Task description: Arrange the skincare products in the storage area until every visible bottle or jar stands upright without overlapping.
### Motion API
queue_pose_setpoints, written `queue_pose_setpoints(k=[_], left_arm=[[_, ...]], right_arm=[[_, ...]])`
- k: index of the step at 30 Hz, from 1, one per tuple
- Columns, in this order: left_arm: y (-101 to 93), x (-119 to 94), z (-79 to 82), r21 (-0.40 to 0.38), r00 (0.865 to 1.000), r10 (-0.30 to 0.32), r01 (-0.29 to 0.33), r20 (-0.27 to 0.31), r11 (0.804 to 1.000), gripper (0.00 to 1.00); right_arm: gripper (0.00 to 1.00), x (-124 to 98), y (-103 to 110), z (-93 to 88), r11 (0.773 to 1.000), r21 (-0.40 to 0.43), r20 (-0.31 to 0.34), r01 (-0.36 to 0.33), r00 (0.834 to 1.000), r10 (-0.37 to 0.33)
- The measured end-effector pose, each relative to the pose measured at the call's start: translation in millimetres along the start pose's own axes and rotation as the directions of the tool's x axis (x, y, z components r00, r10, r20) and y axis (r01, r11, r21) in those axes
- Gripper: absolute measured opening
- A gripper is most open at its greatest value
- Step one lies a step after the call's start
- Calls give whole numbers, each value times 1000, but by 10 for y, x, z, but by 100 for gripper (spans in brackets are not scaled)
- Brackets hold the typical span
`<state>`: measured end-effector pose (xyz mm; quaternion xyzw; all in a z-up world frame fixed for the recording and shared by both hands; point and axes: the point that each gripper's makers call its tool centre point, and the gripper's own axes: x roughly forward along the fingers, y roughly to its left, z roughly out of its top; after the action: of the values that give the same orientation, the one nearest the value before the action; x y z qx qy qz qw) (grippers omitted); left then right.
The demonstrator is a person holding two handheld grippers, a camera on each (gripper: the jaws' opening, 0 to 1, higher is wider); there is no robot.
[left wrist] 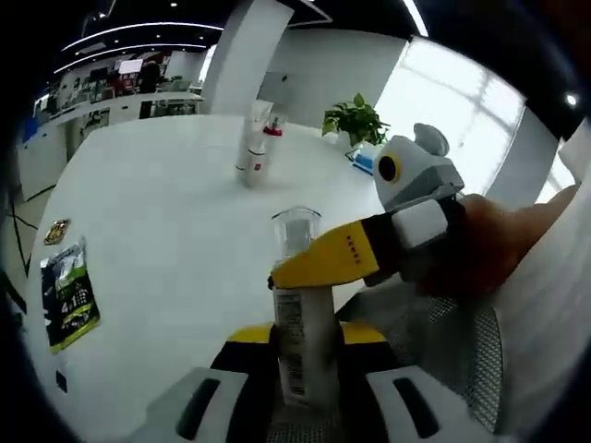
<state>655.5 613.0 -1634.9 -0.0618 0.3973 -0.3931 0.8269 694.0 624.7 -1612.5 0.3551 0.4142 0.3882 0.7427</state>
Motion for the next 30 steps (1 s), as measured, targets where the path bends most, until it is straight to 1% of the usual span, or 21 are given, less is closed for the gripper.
queue_pose_setpoints(k=[5,6,7,9,11,13,15,17,18,19,21,22,23,24,27,28,30], left_arm=[[-6,10,-8,-16,1000,-19,19,1,1000,24],[-23,11,-12,-46,999,-42,42,-2,998,24],[-21,9,-6,-57,999,-52,52,2,997,25],[-20,-2,24,-75,997,-72,74,23,994,24],[-31,-22,48,-113,994,-101,104,37,988,24],[-71,-53,82,-149,988,-142,149,59,978,24],[-104,-109,175,-178,977,-181,199,115,964,23],[-150,-182,288,-203,956,-229,265,185,942,23],[-158,-199,310,-211,950,-240,281,199,936,23],[-172,-246,349,-230,935,-271,322,227,919,22],[-182,-309,408,-260,914,-305,374,268,890,22],[-189,-323,429,-270,906,-316,391,282,880,22],[-213,-336,445,-282,896,-335,416,293,865,22],[-225,-334,436,-286,893,-345,425,289,859,22],[-239,-319,428,-285,889,-356,434,287,855,22],[-268,-322,425,-289,882,-373,451,287,844,22],[-298,-324,423,-306,875,-392,470,285,828,23]], right_arm=[[22,2,8,-9,1000,-21,-2,4,1000,-4],[22,3,2,-10,1000,-22,-2,5,1000,-5],[22,2,3,-5,1000,-22,0,4,1000,-4],[21,-6,37,25,998,-55,12,-9,1000,10],[21,-7,66,30,997,-72,13,-19,1000,20],[21,-17,105,40,996,-81,18,-36,999,37],[21,-37,150,93,995,-70,41,-68,997,71],[21,-82,255,181,990,-75,84,-119,988,126],[21,-111,322,214,985,-93,102,-148,982,157],[20,-126,359,225,982,-97,108,-164,979,174],[20,-153,415,244,977,-100,120,-190,972,201],[20,-165,437,258,974,-97,130,-203,968,215],[20,-172,438,261,974,-93,131,-207,967,218],[20,-175,444,262,972,-86,133,-216,965,227],[20,-169,460,253,971,-78,129,-228,963,236],[20,-166,473,244,969,-76,124,-236,962,244],[20,-153,505,215,966,-82,109,-246,961,254]])
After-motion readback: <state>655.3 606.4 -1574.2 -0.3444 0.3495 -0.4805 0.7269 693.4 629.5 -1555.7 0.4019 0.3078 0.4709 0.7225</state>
